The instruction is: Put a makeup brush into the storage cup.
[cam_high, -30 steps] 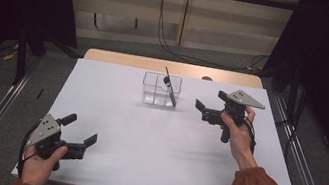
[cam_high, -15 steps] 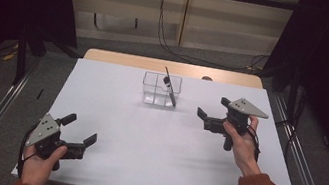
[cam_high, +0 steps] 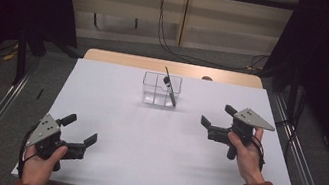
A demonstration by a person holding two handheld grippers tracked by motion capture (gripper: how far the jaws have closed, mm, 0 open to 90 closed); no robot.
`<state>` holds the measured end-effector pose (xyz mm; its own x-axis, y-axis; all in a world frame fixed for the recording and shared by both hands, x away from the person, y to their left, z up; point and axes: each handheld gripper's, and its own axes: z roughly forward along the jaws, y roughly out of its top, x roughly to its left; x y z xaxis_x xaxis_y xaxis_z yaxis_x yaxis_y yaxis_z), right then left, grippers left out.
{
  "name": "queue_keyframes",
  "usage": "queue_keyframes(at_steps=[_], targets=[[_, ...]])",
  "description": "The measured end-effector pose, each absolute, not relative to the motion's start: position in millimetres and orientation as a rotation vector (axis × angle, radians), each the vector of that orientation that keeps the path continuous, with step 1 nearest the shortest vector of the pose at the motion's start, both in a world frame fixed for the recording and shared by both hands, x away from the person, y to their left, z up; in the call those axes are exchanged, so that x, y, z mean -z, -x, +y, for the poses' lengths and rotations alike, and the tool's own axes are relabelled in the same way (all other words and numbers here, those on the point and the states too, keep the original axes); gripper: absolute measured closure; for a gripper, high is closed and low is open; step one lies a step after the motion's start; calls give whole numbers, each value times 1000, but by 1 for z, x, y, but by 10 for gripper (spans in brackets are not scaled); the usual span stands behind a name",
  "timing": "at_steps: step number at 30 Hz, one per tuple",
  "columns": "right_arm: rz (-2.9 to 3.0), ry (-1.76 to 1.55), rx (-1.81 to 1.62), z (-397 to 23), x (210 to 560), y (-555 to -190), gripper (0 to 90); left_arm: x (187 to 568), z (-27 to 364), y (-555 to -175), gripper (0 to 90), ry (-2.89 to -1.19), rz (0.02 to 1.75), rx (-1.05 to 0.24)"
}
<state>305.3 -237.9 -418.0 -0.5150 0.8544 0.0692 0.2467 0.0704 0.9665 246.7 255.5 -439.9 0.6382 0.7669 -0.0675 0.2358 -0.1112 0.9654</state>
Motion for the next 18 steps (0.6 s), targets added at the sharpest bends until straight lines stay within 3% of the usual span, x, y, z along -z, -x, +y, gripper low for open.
queue_keyframes(at_steps=[18], targets=[[1813,-1128,-1447,-266,434,-258,5,438,252,-241,25,-1665,825,-561]])
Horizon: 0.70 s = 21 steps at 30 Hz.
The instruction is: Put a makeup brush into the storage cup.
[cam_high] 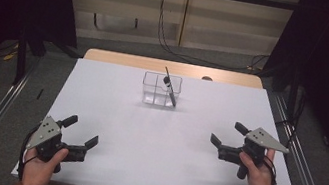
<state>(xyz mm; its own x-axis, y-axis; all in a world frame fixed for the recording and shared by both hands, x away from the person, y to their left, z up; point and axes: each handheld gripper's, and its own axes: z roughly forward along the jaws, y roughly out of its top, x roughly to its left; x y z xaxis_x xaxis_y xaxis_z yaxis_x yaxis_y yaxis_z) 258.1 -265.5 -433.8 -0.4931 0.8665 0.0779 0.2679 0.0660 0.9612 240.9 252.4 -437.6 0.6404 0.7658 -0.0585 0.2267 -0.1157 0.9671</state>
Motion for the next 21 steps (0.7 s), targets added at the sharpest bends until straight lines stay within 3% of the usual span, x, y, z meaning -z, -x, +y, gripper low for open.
queue_keyframes(at_steps=[21], targets=[[1769,-1164,-1391,-290,442,-220,6,438,256,-234,25,-1666,851,-565]])
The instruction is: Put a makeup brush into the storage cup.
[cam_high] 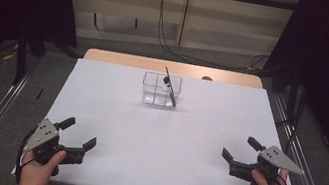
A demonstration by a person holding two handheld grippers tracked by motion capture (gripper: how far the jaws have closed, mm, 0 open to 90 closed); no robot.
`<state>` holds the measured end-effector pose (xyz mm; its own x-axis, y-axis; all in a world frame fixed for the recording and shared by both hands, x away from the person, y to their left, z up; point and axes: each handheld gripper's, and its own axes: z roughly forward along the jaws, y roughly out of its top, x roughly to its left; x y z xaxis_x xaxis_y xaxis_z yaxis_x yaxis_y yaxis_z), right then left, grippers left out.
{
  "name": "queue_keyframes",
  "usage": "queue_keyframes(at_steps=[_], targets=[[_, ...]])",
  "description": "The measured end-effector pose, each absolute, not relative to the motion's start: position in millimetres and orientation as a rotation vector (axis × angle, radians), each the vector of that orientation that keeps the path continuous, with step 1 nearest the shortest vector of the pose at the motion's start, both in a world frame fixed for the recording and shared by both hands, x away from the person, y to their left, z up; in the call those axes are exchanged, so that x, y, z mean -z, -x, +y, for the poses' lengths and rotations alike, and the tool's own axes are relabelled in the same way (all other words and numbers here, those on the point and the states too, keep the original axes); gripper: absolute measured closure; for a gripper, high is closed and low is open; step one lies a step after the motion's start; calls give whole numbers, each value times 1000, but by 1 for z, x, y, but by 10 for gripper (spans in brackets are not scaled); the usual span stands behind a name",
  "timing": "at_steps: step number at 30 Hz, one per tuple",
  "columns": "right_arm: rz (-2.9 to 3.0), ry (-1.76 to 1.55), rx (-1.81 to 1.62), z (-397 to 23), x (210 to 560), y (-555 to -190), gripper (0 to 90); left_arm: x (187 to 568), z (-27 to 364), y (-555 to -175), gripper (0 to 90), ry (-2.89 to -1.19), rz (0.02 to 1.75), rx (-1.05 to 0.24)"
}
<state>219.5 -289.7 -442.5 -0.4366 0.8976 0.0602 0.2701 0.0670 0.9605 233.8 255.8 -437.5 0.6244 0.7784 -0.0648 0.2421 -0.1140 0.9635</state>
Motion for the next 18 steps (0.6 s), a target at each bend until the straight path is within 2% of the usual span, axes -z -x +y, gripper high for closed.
queue_keyframes(at_steps=[18], targets=[[1820,-1147,-1374,-291,453,-210,2,437,256,-235,25,-1662,857,-558]])
